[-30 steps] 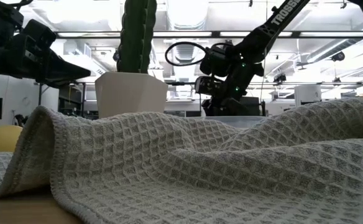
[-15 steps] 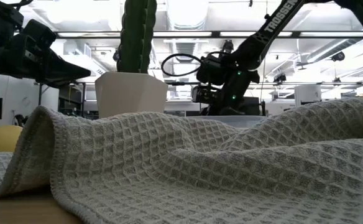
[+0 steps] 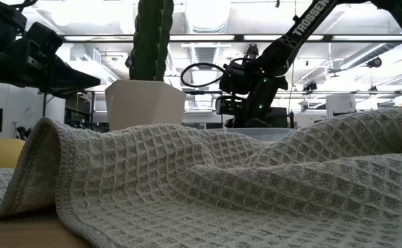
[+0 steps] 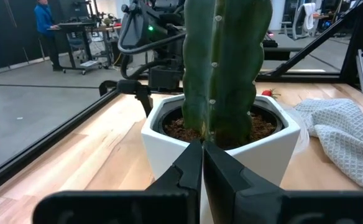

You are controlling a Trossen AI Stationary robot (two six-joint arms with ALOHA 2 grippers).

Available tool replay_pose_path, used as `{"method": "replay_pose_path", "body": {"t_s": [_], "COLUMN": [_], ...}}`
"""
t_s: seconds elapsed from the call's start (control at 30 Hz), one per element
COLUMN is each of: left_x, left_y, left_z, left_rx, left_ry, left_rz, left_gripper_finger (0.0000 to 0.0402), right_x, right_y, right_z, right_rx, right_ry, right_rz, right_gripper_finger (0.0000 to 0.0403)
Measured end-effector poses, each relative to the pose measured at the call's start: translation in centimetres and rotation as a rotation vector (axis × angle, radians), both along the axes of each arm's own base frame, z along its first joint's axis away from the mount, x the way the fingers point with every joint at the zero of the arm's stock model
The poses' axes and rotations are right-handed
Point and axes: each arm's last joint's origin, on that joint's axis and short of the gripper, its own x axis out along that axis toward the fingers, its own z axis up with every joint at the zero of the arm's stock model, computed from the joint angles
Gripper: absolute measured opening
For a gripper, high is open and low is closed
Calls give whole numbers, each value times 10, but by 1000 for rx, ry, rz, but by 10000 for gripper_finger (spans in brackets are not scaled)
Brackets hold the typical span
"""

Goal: Pick and placing Produce into tupperware
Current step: Put the cherry into the transparent bin

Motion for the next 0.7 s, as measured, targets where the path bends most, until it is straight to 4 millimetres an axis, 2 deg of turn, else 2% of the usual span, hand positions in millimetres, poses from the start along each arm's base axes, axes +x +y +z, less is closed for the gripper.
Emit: {"method": "replay_pose_path", "body": {"t_s": [0.5, 0.7], "left_x": [0, 0], "left_y": [0, 0], "left_z": [0, 0], "left_rx": [0, 0], "left_ry": [1, 1], "left_rz": [0, 0], "left_gripper_finger": [0, 0], "right_x": [0, 0], "right_y": [1, 1], "right_z": [0, 0], "right_rx": [8, 10], "right_ry": [-1, 1], "right_rz": [-4, -6], "right_gripper_finger": [214, 196]}}
